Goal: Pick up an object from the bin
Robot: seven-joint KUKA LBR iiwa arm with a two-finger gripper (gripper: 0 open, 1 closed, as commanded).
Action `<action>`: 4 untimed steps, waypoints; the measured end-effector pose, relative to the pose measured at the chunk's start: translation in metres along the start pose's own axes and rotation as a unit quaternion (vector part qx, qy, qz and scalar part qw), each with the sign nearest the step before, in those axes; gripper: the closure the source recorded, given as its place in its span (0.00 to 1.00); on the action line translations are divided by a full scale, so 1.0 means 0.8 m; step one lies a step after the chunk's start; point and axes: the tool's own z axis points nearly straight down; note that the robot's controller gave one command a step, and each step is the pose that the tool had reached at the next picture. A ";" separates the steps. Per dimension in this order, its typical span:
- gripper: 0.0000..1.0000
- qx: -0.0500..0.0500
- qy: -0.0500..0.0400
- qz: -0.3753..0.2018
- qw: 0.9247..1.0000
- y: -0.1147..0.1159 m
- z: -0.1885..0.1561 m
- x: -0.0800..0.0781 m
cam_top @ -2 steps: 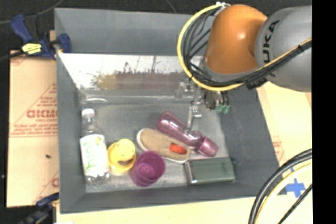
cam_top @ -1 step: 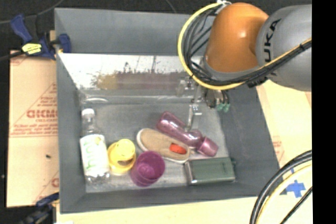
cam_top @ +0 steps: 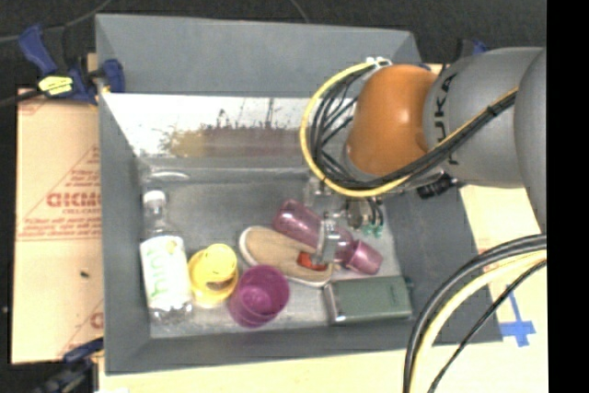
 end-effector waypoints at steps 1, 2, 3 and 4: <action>0.00 0.000 -0.002 -0.040 0.999 -0.014 0.035 -0.026; 1.00 0.000 0.000 -0.278 0.961 -0.030 0.055 -0.038; 1.00 0.000 0.000 -0.277 0.961 -0.030 0.055 -0.038; 0.00 0.001 -0.005 -0.284 0.959 -0.034 0.044 -0.048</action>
Offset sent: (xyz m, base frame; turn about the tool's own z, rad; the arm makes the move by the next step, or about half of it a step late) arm 0.0271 -0.0258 -0.0485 -0.5670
